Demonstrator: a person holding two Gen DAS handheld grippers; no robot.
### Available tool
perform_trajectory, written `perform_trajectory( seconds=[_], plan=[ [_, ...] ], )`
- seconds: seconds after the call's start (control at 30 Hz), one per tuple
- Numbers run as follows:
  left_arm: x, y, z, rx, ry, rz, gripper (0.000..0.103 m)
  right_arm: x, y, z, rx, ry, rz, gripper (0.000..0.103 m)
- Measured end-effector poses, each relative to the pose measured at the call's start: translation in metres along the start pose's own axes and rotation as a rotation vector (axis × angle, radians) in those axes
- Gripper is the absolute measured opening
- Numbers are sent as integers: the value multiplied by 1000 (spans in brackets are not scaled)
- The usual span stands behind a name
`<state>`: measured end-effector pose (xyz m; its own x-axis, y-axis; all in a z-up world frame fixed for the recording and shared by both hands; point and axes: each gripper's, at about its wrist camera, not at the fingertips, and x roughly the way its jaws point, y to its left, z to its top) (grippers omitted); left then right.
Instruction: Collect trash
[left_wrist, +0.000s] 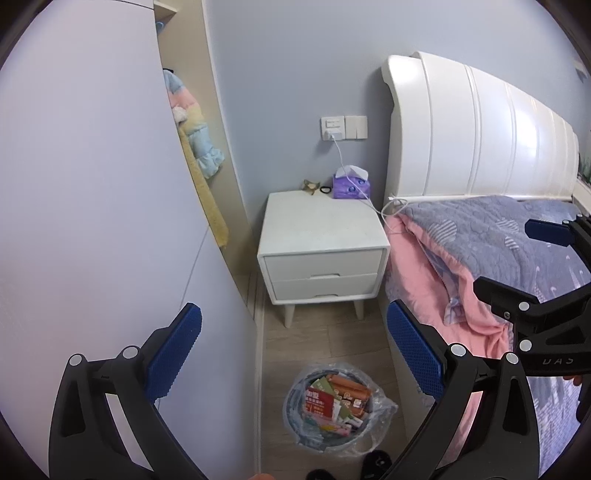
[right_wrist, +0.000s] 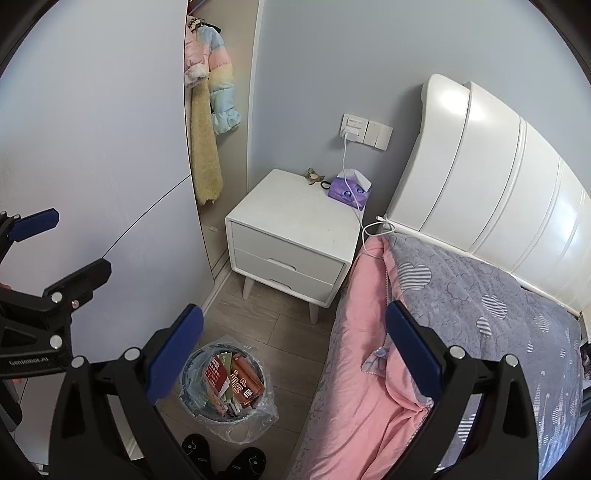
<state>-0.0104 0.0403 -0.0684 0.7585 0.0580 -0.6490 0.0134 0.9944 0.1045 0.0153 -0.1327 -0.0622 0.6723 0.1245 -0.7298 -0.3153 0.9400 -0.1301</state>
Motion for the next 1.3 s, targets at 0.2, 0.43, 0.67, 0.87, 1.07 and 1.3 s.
perform_trajectory(
  seconds=[0.2, 0.43, 0.67, 0.87, 1.07, 1.3],
  plan=[
    [-4, 5, 5, -30, -4, -12, 97, -4, 0, 5, 8, -2, 2, 96],
    [-1, 6, 11, -37, -19, -10, 97, -3, 4, 11, 0, 0, 7, 96],
    [7, 7, 14, -34, 1, 8, 97, -2, 7, 15, 17, 0, 10, 96],
    [12, 13, 16, -47, 17, 14, 97, -1, 9, 16, 32, -1, 17, 96],
    [14, 17, 12, -51, 32, 22, 97, 0, 10, 15, 36, 9, 24, 96],
    [14, 18, 10, -52, 33, 27, 97, -2, 11, 16, 47, 7, 20, 96]
  ],
)
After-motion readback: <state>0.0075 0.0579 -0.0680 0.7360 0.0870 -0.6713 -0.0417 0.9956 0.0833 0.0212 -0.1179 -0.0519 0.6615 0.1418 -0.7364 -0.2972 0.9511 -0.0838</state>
